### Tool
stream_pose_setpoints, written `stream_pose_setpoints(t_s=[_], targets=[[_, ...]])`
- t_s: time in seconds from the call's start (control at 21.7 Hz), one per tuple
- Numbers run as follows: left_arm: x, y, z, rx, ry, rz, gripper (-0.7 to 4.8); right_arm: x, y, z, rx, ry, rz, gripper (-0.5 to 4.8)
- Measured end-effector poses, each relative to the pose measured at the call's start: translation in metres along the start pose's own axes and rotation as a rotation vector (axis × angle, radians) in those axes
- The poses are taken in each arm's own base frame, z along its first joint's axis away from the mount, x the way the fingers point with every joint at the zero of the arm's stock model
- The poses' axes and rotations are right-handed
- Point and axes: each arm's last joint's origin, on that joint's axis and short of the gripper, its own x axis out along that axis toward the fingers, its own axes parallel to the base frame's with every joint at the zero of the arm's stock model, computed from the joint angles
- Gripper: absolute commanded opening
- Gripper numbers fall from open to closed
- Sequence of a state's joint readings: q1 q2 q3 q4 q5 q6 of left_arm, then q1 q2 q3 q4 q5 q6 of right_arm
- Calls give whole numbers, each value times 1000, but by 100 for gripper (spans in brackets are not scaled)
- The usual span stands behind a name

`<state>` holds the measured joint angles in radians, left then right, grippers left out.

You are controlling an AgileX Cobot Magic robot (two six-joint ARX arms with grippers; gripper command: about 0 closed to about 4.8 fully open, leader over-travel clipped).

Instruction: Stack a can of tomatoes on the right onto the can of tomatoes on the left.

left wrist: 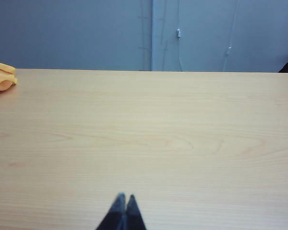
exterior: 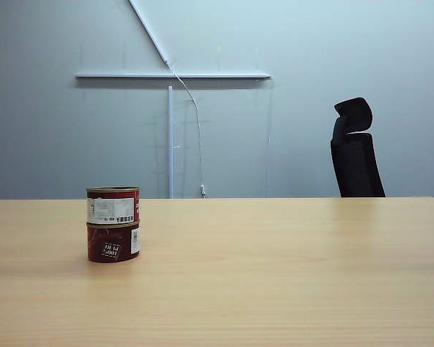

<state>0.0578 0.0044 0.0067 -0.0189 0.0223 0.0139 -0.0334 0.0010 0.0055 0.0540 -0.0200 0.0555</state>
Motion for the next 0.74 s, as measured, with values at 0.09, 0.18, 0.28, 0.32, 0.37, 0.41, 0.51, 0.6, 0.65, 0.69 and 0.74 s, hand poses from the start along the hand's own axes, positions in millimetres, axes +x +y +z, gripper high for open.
stream_pose_setpoints(t_s=[0.09,0.18,0.28,0.32,0.37,0.41,0.51,0.6,0.65,0.69,0.74], targets=[[0,0,0,0,0,0,-2,0,0,0,0,1,0,-4],[0,0,0,0,0,0,-2,0,0,0,0,1,0,-4],[0,0,0,0,0,0,-2,0,0,0,0,2,0,-4],[0,0,0,0,0,0,-2,0,0,0,0,4,0,-4],[0,0,0,0,0,0,-2,0,0,-1,0,8,0,-4],[0,0,0,0,0,0,-2,0,0,-2,0,16,-1,-4],[0,0,0,0,0,0,-2,0,0,-3,0,26,-1,-4],[0,0,0,0,0,0,-2,0,0,-3,0,30,-1,-4],[0,0,0,0,0,0,-2,0,0,-3,0,30,-1,-4],[0,0,0,0,0,0,-2,0,0,-3,0,30,-1,-4],[0,0,0,0,0,0,-2,0,0,-3,0,29,-1,-4]])
